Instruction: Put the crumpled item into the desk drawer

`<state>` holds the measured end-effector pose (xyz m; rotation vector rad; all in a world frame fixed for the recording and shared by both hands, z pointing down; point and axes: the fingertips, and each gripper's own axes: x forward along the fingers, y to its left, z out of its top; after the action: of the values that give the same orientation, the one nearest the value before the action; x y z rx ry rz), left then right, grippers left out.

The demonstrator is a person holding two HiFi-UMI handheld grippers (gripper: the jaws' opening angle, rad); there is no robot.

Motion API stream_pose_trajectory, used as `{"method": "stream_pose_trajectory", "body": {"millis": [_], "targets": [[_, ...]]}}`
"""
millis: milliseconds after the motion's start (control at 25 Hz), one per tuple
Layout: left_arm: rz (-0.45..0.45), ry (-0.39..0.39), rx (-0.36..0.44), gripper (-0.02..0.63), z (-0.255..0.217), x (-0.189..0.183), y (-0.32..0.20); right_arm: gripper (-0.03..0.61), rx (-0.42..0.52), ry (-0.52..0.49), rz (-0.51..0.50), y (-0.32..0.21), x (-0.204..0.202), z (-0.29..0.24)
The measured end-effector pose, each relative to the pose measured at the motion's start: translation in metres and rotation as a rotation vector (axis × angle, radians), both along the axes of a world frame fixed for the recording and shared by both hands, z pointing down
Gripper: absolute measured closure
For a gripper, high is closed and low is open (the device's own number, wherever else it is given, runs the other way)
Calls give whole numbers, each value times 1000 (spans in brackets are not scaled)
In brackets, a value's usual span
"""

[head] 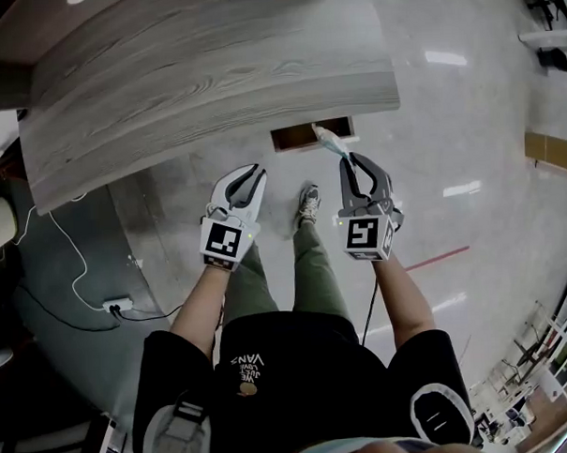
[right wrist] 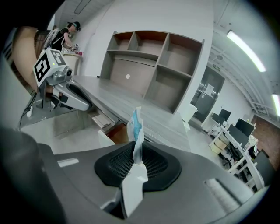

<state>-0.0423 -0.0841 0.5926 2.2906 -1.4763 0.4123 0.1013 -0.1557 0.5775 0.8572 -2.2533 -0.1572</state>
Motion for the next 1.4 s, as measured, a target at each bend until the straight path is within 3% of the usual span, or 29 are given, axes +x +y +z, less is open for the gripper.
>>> {"method": "stream_pose_trajectory", "body": {"millis": [360, 680, 1040, 1400], "targets": [[19, -7, -7, 557, 32, 7, -8, 531, 94, 118, -122, -12, -10, 19], [18, -1, -21, 511, 55, 15, -14, 531, 152, 198, -222, -24, -21, 35], [15, -10, -46, 450, 78, 25, -15, 531, 171, 249, -268, -36, -24, 54], [4, -17, -58, 445, 95, 35, -20, 531, 199, 262, -309, -42, -35, 62]]}}
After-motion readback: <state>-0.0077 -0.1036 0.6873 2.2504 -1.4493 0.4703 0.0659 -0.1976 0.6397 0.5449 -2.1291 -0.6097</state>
